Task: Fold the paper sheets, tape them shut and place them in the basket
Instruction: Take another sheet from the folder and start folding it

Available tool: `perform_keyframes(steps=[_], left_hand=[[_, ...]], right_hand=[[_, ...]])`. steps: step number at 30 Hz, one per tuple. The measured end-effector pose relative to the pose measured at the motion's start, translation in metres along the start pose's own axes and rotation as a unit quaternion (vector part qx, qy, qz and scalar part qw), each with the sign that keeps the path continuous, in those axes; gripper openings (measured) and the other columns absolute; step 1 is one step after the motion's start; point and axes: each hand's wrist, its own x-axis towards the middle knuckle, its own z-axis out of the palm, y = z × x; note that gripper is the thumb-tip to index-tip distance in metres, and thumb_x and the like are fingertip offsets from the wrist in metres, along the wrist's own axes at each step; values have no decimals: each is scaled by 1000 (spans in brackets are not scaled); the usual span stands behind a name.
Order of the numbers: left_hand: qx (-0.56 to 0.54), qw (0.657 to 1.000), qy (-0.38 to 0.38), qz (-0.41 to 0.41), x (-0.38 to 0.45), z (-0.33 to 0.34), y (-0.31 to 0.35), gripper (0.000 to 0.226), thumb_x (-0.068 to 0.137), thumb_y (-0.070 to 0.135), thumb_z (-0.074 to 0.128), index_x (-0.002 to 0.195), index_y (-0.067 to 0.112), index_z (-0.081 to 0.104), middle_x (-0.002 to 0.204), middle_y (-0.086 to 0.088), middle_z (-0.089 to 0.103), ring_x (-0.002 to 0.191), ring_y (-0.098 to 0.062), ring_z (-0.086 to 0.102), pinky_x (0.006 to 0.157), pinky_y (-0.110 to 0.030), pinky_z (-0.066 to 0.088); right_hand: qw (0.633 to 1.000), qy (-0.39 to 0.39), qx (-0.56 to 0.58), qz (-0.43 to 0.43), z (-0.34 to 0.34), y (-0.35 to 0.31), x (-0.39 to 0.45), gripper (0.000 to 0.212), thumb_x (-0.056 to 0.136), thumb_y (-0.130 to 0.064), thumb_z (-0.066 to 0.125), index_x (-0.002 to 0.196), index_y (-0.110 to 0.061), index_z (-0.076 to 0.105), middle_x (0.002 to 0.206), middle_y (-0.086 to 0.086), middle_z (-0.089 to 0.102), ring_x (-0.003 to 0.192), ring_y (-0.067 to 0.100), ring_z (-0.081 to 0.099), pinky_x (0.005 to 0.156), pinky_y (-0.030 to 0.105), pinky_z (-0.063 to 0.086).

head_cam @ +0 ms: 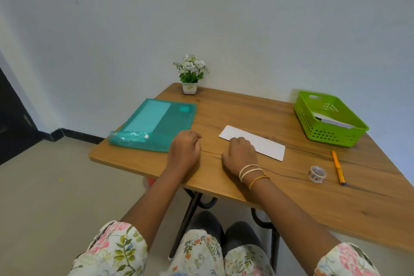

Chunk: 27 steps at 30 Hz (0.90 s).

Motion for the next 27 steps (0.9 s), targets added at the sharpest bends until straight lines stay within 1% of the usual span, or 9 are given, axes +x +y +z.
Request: perform_keyframes(steps=[3, 5, 7, 9, 11, 14, 18, 24, 27], left_hand=[[-18, 998, 61, -13, 9, -26, -15, 20, 86, 9, 61, 103, 13, 70, 102, -2, 69, 98, -17, 61, 82, -24, 43], [9, 998, 68, -18, 15, -38, -28, 25, 85, 9, 60, 108, 12, 68, 111, -6, 66, 105, -22, 59, 89, -33, 45], [92, 993, 18, -70, 20, -44, -43, 35, 87, 16, 59, 122, 14, 61, 132, -11, 54, 125, -27, 47, 104, -44, 35], [161, 974, -49, -151, 20, -47, -55, 43, 91, 26, 54, 133, 16, 52, 145, -15, 38, 137, -31, 29, 110, -51, 23], [178, 966, -62, -174, 17, -48, -64, 39, 92, 26, 49, 130, 15, 54, 139, -17, 43, 130, -33, 36, 103, -50, 31], [156, 974, -32, -161, 13, -50, -70, 35, 92, 19, 46, 124, 12, 59, 120, -12, 57, 108, -29, 53, 85, -44, 46], [120, 976, -19, -178, 8, -52, -73, 34, 93, 14, 47, 126, 14, 56, 116, -8, 58, 103, -24, 56, 77, -39, 50], [51, 979, 9, -198, 11, -55, -77, 30, 96, 10, 47, 124, 14, 58, 117, -7, 60, 102, -21, 58, 79, -37, 55], [51, 985, 43, -161, 13, -59, -77, 29, 93, 6, 47, 117, 12, 63, 113, -8, 64, 101, -24, 60, 83, -41, 53]], right_hand=[[999, -8, 39, -37, 0, -32, 2, 43, 88, -33, 49, 125, -11, 51, 123, 12, 54, 113, 29, 50, 94, 38, 42], [995, -14, 77, -55, 0, -52, 4, 44, 87, -31, 51, 126, -11, 52, 124, 11, 54, 114, 28, 50, 96, 37, 43], [991, -27, 107, -74, 1, -71, 6, 47, 86, -30, 53, 129, -12, 50, 126, 10, 54, 117, 27, 50, 98, 38, 44], [986, -40, 132, -92, 4, -87, 8, 48, 86, -29, 54, 131, -12, 49, 129, 10, 53, 119, 27, 49, 100, 38, 44], [979, -65, 161, -104, 8, -98, 12, 50, 88, -30, 55, 133, -11, 47, 132, 10, 52, 121, 27, 49, 102, 39, 42], [968, -114, 197, -107, 13, -114, 19, 56, 87, -37, 61, 135, -11, 45, 134, 10, 52, 121, 26, 50, 103, 40, 43], [963, -137, 213, -95, 18, -135, 26, 66, 81, -44, 68, 135, -11, 47, 131, 8, 57, 117, 26, 55, 98, 39, 47], [954, -160, 248, -56, 27, -146, 32, 68, 72, -28, 80, 132, -12, 53, 129, 9, 60, 118, 25, 56, 101, 36, 45], [951, -153, 267, -31, 26, -134, 36, 63, 71, -19, 82, 129, -12, 57, 128, 9, 61, 117, 25, 57, 101, 34, 45]])
